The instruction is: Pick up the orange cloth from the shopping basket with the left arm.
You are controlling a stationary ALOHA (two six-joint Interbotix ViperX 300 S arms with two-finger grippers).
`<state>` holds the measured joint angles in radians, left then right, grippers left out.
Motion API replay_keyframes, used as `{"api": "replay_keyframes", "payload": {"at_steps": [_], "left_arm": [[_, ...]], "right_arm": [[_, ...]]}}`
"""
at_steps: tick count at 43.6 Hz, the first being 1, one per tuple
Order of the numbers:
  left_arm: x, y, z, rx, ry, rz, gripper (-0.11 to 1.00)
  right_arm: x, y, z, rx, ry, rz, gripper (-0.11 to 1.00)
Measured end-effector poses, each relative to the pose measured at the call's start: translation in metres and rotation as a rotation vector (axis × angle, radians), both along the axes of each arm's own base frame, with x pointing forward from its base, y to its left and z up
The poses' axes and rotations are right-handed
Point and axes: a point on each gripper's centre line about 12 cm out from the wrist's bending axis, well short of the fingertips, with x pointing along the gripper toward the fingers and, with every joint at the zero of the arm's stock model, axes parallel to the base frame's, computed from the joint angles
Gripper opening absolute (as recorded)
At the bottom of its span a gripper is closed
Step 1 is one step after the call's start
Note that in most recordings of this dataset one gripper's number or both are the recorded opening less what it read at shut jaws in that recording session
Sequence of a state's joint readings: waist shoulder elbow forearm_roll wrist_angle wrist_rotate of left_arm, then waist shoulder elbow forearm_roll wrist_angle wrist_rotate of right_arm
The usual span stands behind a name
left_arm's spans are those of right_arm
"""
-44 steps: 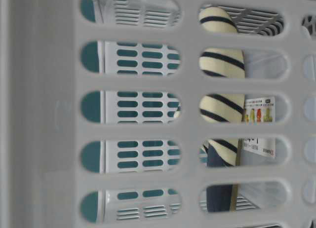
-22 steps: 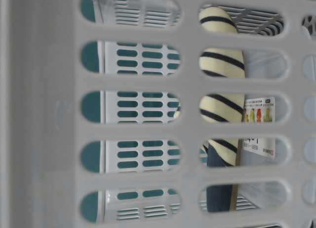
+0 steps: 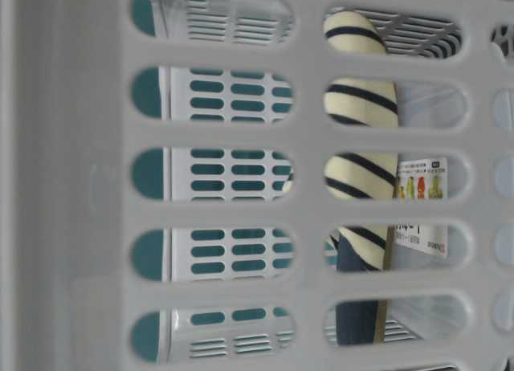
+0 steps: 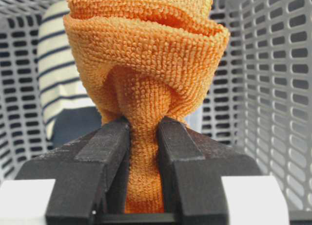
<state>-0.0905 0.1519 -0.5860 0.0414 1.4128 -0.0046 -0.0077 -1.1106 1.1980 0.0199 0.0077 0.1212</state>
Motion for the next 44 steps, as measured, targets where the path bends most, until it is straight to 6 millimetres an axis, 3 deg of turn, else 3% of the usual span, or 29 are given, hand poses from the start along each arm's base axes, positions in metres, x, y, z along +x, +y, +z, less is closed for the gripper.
{"api": "replay_keyframes", "payload": {"at_steps": [16,44], "left_arm": [[-0.009,0.009,-0.007,0.005,0.098,0.023,0.14],[-0.009,0.009,-0.006,0.006,0.096,0.020,0.14]], "right_arm": [[-0.001,0.000,-0.001,0.000,0.000,0.000,0.00],[-0.001,-0.001,-0.004,0.000,0.009,-0.003,0.00]]}}
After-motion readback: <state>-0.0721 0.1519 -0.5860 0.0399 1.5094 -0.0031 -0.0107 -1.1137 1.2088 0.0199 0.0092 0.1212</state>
